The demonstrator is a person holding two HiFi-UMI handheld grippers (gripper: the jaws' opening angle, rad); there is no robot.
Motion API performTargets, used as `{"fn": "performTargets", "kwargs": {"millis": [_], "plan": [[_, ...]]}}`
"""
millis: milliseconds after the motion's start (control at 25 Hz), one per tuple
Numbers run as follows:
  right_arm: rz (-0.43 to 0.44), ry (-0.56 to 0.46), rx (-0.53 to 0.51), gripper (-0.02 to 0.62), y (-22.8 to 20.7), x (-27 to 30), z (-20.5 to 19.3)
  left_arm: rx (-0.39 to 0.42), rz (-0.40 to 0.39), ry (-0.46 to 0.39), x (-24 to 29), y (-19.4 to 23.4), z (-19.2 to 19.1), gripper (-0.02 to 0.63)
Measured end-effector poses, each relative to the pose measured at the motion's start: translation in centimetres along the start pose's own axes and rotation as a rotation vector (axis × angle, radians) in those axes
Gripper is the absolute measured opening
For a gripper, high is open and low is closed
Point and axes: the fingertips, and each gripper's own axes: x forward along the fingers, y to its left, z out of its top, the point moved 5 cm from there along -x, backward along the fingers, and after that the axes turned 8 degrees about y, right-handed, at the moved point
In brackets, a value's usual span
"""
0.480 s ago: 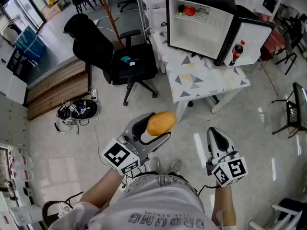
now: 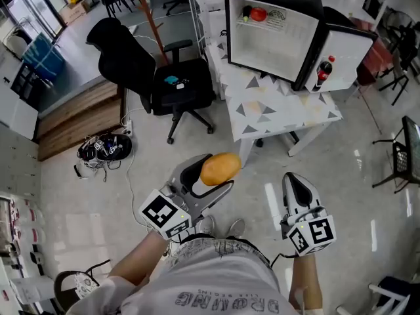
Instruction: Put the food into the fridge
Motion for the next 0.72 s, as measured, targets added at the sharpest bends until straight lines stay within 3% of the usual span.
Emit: {"fn": "performTargets", "kwargs": {"millis": [720], "plan": [[0.082,-0.009,0.014,0.003,-5.8,-1.2,-0.4,-0.002,0.060,-0.007,4.4,-3.0,0.0,0.324]]}}
